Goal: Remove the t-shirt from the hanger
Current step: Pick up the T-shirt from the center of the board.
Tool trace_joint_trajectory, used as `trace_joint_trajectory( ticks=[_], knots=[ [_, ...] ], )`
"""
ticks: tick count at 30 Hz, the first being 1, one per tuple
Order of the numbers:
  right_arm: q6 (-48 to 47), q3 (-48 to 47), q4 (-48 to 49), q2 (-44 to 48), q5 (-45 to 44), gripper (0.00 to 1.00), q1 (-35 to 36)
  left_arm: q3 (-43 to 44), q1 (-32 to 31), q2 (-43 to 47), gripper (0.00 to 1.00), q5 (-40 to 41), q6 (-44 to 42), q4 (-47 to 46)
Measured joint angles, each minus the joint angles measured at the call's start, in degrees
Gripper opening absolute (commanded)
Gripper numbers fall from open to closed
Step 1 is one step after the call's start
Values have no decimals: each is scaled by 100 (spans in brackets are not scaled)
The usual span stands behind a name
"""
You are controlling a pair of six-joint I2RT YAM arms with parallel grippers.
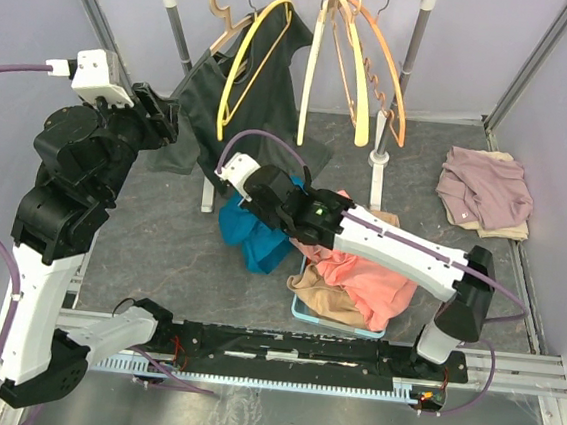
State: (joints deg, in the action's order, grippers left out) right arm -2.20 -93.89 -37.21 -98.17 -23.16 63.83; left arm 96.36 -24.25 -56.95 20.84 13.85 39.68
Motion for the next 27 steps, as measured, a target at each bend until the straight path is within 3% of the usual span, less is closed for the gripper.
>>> trace_joint_trajectory(
  ticks=[11,18,27],
  knots=[
    [-358,-800,-24,560,81,1,400,0,0,0,64,2,0,4],
    [-627,-1740,-44,881,-520,1,584,0,0,0,64,0,0,4],
    [-894,-1954,-133,1580,-1309,1,793,70,0,-35,64,-17,0,4]
  ],
)
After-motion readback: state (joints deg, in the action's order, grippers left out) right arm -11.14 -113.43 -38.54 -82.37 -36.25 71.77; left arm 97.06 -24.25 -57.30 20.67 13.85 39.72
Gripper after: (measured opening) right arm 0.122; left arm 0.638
